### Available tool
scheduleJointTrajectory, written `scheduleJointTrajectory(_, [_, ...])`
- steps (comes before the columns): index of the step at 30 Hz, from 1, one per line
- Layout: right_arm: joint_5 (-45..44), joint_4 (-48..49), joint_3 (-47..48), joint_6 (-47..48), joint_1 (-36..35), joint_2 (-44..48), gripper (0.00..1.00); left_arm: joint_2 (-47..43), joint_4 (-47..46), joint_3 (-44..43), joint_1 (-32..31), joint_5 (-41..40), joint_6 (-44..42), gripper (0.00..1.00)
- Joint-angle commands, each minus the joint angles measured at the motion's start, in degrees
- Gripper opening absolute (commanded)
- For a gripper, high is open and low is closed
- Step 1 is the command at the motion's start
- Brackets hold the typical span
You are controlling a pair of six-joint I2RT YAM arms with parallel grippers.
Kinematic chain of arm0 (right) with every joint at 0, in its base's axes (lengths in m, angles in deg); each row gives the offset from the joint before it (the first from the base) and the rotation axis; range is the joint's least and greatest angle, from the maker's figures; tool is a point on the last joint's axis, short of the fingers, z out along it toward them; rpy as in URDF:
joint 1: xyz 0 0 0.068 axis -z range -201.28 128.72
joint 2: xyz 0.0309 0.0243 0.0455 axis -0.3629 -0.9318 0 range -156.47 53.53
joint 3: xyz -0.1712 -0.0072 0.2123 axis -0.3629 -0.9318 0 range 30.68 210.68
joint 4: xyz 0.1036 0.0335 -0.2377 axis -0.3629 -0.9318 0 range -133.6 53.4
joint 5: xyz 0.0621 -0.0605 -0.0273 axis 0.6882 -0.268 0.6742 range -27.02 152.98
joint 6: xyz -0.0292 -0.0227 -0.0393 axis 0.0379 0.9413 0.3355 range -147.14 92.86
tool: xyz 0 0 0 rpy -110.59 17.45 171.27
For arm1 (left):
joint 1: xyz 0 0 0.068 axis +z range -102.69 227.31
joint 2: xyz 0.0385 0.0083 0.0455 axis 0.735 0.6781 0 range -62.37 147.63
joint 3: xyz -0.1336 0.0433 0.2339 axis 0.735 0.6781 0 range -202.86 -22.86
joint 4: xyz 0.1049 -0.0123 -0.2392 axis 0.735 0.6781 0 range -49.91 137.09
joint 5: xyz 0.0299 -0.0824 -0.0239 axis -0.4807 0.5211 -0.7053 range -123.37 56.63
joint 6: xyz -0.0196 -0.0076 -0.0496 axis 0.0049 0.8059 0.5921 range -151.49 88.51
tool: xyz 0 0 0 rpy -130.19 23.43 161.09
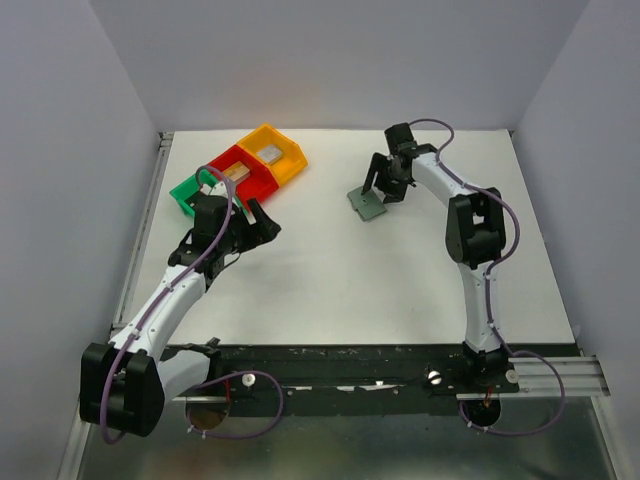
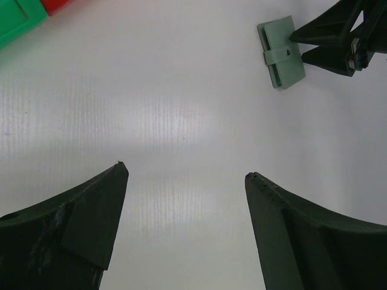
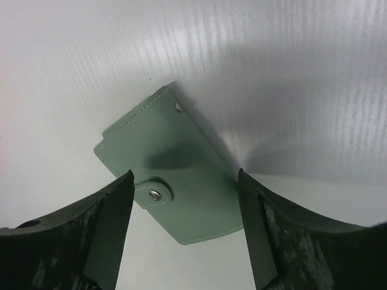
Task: Take the credit cards out of the card holder
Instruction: Move the card holder to the center of the board.
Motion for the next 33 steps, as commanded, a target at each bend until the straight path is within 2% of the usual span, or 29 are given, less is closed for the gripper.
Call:
scheduleJointTrajectory(1, [1.54,-4.15,1.2,1.96,-1.55,-1.51,0.76,0.19,-1.38,-0.49,0.27,2.0,0.89,0.91])
scheduleJointTrajectory(8, [1.46,-4.59,-3.81,5.56,-2.69,0.78,0.63,0.8,-2.17,-0.32,0.18,3.14,1.15,0.91])
scheduleJointTrajectory(16, [-0.56,-3.45,-11.19,8.9,-3.92,5.35,0.4,2.03,-3.4,-0.58,0.18,4.98,1.95,0.9])
scheduleJointTrajectory(19, [-0.92,-2.57,-14.44,10.14,-4.62,6.93,0.36,2.65,-4.1,-0.58,0.18,6.21,2.21,0.9])
scheduleJointTrajectory(33, [-1.0,4.1,-32.89,14.88,-9.72,19.76,0.34,6.77,-5.16,-2.34,-1.66,10.17,1.42,0.88])
